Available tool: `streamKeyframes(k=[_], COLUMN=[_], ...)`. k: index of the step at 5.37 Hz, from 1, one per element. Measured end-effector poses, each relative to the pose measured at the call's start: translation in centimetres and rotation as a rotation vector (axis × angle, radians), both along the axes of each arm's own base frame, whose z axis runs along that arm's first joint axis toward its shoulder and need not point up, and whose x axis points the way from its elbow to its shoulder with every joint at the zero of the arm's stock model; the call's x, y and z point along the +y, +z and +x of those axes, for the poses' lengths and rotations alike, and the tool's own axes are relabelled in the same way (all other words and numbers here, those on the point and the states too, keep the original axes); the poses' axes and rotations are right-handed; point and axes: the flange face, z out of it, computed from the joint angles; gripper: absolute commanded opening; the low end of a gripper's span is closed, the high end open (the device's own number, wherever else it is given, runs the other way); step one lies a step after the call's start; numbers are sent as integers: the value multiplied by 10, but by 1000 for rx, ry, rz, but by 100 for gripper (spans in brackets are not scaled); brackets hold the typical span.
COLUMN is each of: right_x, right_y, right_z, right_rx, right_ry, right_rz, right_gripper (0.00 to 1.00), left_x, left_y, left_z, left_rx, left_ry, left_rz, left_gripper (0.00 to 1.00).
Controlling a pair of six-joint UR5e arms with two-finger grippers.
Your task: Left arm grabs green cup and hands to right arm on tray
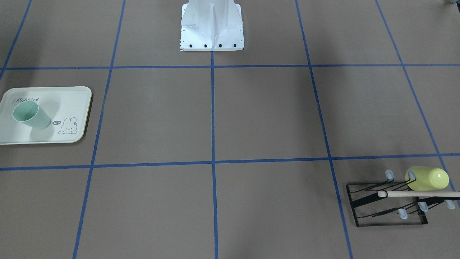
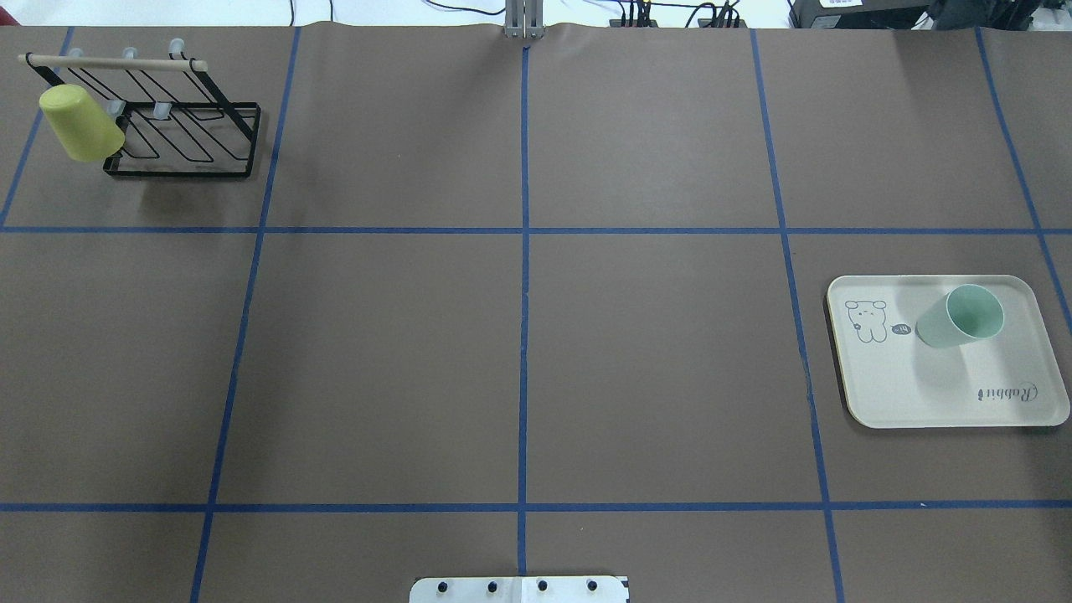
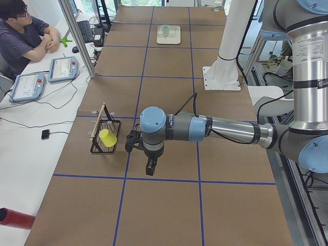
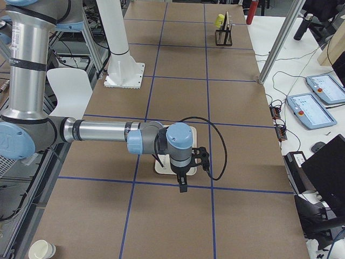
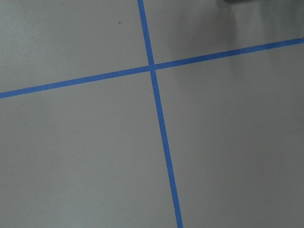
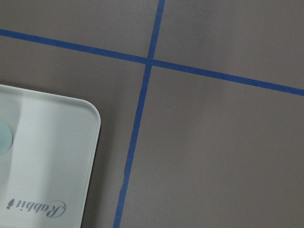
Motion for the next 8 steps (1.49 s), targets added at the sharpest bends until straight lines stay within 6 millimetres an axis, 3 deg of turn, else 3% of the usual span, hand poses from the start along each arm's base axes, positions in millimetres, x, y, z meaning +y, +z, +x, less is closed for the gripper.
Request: streamKeyframes(k=[8], right_x=[-1], right_y=[-13], right_z=[0], right_rx=[5], right_ry=[21], right_rz=[10], right_gripper=[100], left_x=[6], left_y=[6], left_z=[0], left_rx=[-4], left_ry=[0], left_rz=[-15], left_gripper=[100])
